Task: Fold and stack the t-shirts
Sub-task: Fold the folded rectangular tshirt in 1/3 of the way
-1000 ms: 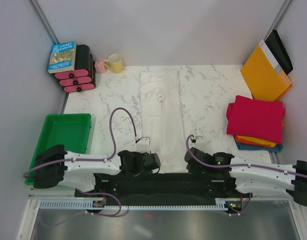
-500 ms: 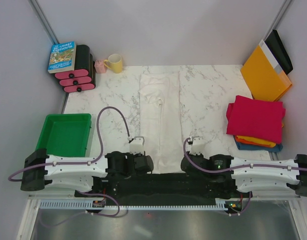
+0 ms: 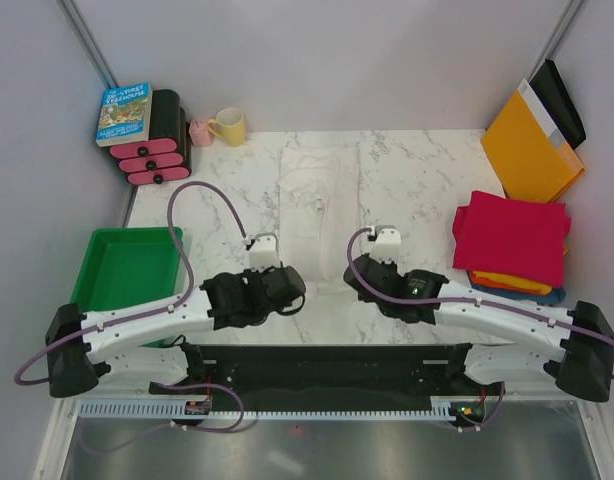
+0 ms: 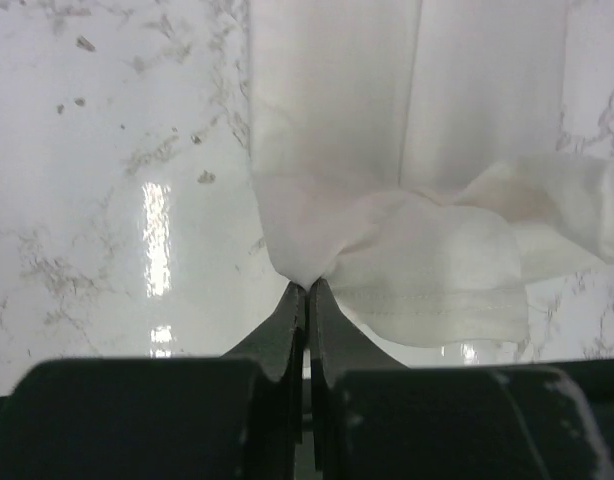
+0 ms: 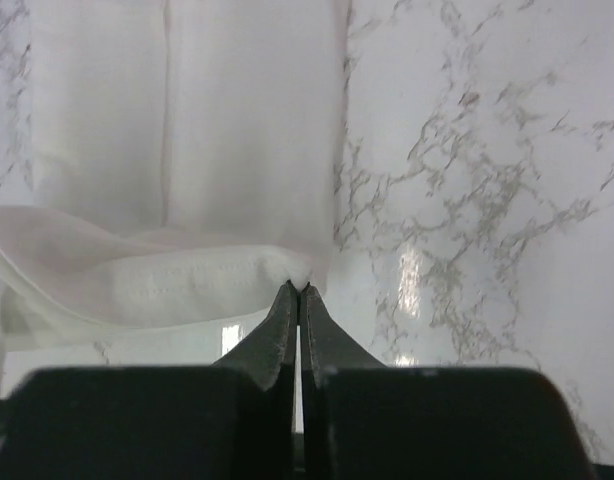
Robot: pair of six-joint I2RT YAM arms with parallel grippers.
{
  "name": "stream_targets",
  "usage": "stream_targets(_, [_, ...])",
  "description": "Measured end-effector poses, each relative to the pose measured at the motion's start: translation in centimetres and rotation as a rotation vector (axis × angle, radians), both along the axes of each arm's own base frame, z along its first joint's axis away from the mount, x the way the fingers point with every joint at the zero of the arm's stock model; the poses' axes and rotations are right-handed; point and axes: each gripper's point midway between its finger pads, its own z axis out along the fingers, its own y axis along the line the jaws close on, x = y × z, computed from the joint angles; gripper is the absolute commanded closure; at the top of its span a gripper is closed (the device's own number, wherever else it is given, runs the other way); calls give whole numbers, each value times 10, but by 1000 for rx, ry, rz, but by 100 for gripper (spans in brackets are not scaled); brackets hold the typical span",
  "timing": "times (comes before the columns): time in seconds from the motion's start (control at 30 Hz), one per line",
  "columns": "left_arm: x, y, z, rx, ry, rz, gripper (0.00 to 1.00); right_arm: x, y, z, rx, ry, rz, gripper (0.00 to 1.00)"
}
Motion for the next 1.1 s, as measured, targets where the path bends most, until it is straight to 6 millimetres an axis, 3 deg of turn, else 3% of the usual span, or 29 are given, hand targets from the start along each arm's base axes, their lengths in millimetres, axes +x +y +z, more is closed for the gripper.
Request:
stream_targets(0.23, [62, 13, -6, 45, -39, 70, 98, 67, -8, -4, -35, -24, -82, 100])
stream_targets(0.43, [110, 11, -11, 105, -47, 69, 98, 117, -9, -10, -67, -30, -97, 100])
stream_targets(0.67, [165, 11, -3, 120, -70, 89, 98, 158, -7, -16, -84, -36, -104, 100])
stream_targets(0.8, [194, 8, -8, 136, -64, 102, 98, 180, -7, -25, -91, -31, -116, 100])
stream_targets(1.1, [227, 2, -39, 180, 0, 93, 98, 217, -4, -50, -112, 9, -135, 100])
